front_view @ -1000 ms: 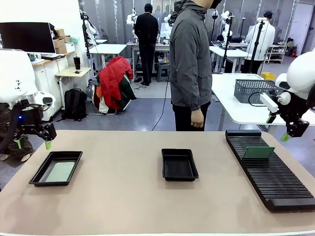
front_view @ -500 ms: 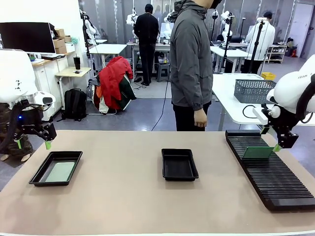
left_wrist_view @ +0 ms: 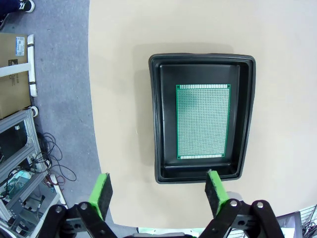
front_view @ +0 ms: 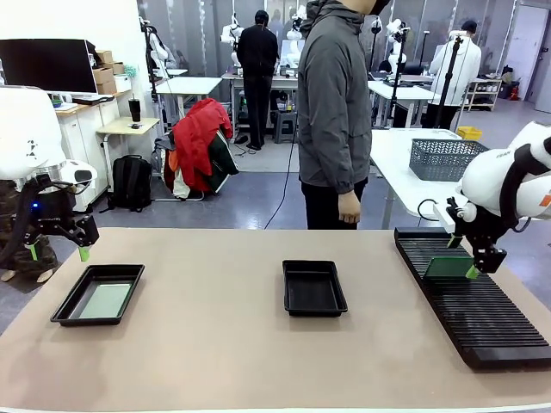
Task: Inspect and transfer BCBs to ESD trays.
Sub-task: Pick up the Blank PCB from the PCB Rack and place it in the right ESD tray.
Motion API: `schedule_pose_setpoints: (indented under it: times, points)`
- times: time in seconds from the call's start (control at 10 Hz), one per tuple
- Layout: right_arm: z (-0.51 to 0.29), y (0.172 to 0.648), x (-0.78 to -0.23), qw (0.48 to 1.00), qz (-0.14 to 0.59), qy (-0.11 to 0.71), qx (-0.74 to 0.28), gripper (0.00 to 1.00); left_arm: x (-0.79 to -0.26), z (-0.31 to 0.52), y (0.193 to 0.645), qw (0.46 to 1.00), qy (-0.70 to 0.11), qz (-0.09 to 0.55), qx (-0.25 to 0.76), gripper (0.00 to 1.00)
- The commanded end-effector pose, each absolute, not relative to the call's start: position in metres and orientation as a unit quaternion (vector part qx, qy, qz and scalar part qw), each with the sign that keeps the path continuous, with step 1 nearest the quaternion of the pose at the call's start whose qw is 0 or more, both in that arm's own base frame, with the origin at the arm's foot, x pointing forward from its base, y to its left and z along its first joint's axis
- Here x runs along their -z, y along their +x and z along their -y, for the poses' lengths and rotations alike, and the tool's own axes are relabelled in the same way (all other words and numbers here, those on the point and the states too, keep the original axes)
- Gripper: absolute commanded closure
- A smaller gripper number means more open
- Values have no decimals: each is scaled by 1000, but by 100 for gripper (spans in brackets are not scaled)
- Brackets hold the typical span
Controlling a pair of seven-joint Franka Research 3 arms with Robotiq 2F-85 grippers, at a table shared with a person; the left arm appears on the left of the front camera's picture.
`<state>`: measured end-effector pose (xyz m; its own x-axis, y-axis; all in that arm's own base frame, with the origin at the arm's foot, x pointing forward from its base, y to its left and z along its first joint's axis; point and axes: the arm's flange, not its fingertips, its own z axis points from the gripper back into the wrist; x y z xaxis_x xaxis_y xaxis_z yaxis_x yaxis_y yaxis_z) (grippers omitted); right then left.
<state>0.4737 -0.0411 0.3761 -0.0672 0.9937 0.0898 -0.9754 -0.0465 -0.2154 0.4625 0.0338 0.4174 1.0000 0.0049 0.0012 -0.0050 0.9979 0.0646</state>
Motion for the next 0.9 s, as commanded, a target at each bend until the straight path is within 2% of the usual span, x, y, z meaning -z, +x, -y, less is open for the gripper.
schedule_pose_setpoints:
  times: [0.0,0.8]
  points:
    - [47,488,-364,681,119,-45,-721,0,-417,-35,463,999,33,0,-4,0]
    - [50,498,-354,699,105,-34,-706,0,-417,-35,463,999,33,0,-4,0]
